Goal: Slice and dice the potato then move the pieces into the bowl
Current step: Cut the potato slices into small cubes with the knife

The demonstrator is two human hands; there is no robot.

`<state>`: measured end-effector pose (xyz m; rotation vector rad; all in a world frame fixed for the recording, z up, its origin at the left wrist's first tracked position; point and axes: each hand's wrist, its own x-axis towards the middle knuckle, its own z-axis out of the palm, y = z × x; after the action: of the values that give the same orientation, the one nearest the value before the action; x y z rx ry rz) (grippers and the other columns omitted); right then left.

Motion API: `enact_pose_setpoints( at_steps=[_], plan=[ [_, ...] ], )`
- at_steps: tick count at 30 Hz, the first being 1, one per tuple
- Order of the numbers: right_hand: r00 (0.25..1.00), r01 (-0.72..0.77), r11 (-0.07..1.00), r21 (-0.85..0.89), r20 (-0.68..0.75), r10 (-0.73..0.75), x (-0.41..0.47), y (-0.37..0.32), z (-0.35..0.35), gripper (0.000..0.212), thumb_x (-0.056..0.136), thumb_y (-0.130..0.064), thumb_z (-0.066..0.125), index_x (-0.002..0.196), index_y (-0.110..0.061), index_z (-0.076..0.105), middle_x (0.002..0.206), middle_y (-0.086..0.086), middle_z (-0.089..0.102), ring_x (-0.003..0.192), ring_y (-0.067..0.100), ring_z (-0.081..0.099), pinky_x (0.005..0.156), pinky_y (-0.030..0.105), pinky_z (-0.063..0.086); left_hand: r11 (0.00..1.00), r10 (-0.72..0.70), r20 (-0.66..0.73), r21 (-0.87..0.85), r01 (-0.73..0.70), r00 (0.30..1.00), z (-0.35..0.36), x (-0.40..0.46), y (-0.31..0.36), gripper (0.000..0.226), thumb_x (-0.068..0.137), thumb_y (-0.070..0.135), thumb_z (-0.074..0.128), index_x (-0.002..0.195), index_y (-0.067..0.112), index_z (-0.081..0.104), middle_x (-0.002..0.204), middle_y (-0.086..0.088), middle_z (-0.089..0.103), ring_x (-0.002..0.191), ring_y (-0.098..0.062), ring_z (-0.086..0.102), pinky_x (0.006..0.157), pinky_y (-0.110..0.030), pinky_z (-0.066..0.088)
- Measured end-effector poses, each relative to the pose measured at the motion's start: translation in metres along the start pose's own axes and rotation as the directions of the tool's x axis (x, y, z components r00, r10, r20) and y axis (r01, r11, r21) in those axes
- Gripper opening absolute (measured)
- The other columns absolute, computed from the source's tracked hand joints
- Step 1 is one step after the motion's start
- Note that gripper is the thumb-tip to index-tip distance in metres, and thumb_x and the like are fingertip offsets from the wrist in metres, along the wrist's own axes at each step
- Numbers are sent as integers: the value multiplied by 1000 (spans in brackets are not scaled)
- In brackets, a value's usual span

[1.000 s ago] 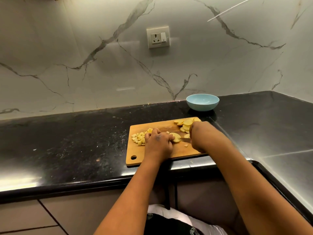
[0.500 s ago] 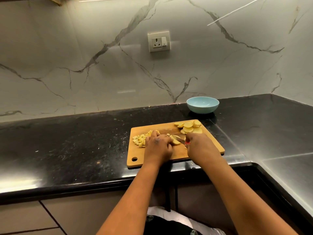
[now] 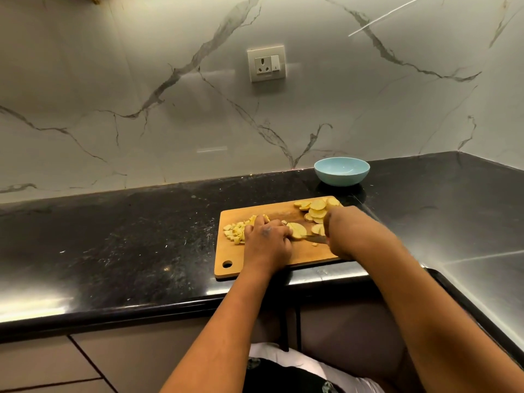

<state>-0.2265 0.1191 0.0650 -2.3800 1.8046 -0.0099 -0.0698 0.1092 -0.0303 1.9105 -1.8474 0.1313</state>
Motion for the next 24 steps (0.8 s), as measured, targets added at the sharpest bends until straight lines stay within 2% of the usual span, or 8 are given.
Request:
enact_pose_setpoints(
  at_steps=[4, 8, 10, 14, 18, 22, 24],
  plan=[
    [1000, -17, 999, 37, -4, 17, -13, 15, -1, 33, 89, -13, 67, 121, -15, 61, 113, 7, 62, 102, 22, 60, 93, 34, 52, 998, 2, 3, -58, -2, 1000, 2, 0, -4, 35, 92, 20, 48, 118, 28, 70, 125, 10, 64, 123, -20, 39, 99, -43, 30],
    [975, 5, 957, 291, -215, 60, -12, 12, 24, 18, 93, -13, 60, 108, -22, 62, 93, 2, 59, 82, 18, 59, 76, 35, 57, 994, -29, -88, -108, 20, 996, 6, -2, -5, 36, 89, 17, 51, 119, 26, 69, 119, 8, 68, 115, -19, 43, 94, -39, 34],
    [956, 46, 938, 344, -288, 58, -7, 7, 38, 13, 95, -15, 57, 106, -21, 61, 92, 3, 59, 77, 17, 57, 69, 32, 55, 993, -59, -94, -105, 49, 994, 7, -1, -6, 35, 89, 17, 50, 116, 26, 71, 117, 7, 69, 116, -21, 44, 96, -41, 35],
    [957, 78, 931, 357, -288, 31, 0, 0, 56, 11, 96, -18, 56, 105, -21, 61, 88, 3, 58, 75, 18, 56, 66, 31, 50, 996, -62, -53, -72, 58, 997, 7, -1, -6, 33, 91, 18, 48, 109, 26, 74, 110, 7, 70, 106, -18, 43, 92, -38, 34],
    [954, 62, 945, 321, -298, 39, 6, -5, 64, 18, 95, -9, 50, 103, -22, 60, 83, 1, 54, 74, 17, 56, 65, 30, 51, 998, -43, -45, -52, 41, 998, 7, 0, -6, 32, 92, 20, 47, 108, 27, 74, 107, 6, 71, 104, -18, 43, 89, -38, 33],
    [955, 83, 969, 235, -297, -10, 10, -15, 65, 21, 97, -10, 46, 109, -21, 60, 101, 5, 61, 85, 20, 59, 69, 28, 47, 999, -30, -45, -34, 29, 999, 7, 1, -5, 32, 93, 21, 47, 108, 28, 74, 110, 7, 70, 107, -18, 43, 88, -37, 31],
    [966, 78, 972, 224, -258, -18, 14, -19, 59, 23, 96, -7, 47, 110, -20, 60, 104, 5, 61, 84, 19, 56, 72, 29, 49, 1000, -22, -41, -3, 22, 999, 6, 1, -4, 32, 93, 22, 47, 109, 29, 74, 113, 8, 70, 109, -19, 43, 88, -38, 31]
  ],
)
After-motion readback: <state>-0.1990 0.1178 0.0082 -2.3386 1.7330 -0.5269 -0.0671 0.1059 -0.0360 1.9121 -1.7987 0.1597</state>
